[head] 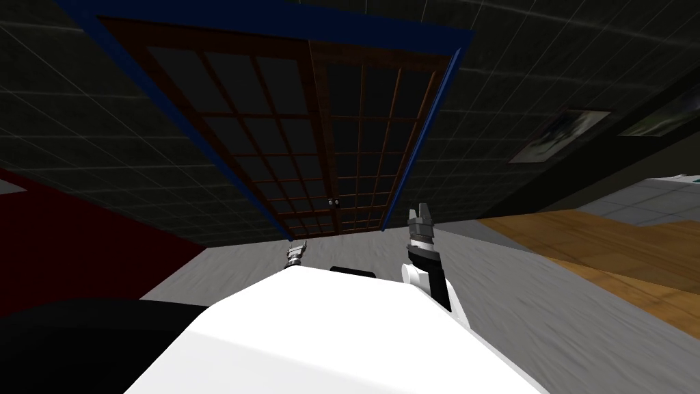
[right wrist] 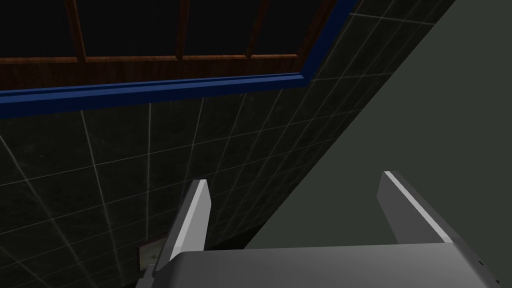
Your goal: Pull the door open
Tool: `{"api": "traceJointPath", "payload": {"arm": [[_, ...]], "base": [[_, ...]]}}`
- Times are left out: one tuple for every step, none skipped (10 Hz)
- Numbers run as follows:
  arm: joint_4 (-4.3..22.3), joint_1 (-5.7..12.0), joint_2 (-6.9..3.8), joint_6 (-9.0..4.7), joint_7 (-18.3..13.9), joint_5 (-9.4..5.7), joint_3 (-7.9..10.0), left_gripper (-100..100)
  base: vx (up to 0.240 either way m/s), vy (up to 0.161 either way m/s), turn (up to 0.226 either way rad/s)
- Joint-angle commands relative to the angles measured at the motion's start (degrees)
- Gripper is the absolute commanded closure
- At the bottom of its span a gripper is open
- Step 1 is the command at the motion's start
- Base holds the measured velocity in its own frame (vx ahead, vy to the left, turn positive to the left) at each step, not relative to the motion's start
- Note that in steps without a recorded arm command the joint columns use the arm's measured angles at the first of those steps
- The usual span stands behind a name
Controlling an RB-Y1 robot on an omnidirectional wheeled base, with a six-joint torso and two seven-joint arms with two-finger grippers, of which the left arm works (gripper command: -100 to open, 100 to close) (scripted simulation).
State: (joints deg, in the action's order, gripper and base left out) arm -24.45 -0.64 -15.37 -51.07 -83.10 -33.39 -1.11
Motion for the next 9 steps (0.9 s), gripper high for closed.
{"api": "traceJointPath", "payload": {"arm": [[-0.9, -1.71, -0.72, 0.81, 0.2, -0.36, 0.54, -100], [-0.7, -2.02, -0.96, 0.81, 0.1, -0.44, 0.65, -100], [-0.7, -2.02, -0.96, 0.81, 0.1, -0.44, 0.65, -100], [-0.6, -2.17, -1.08, 0.81, 0.0, -0.47, 0.71, -100], [0.0, -3.44, -2.18, 0.8, -0.7, -0.79, 1.2, -100], [0.1, -3.44, -2.18, 0.8, -0.7, -0.79, 1.2, -100], [1.7, -3.44, -2.18, 0.8, -0.7, -0.79, 1.2, -100], [2.4, -3.44, -2.18, 0.8, -0.7, -0.79, 1.2, -100], [0.0, -3.44, -2.18, 0.8, -0.7, -0.79, 1.2, -100]], "base": [[-0.029, -0.007, 0.042], [-0.027, -0.005, 0.041], [-0.014, 0.0, 0.002], [-0.005, 0.002, 0.0], [-0.006, 0.001, 0.032], [-0.007, 0.001, 0.028], [0.0, 0.0, 0.0], [0.0, 0.0, 0.0], [0.0, 0.0, 0.0]]}}
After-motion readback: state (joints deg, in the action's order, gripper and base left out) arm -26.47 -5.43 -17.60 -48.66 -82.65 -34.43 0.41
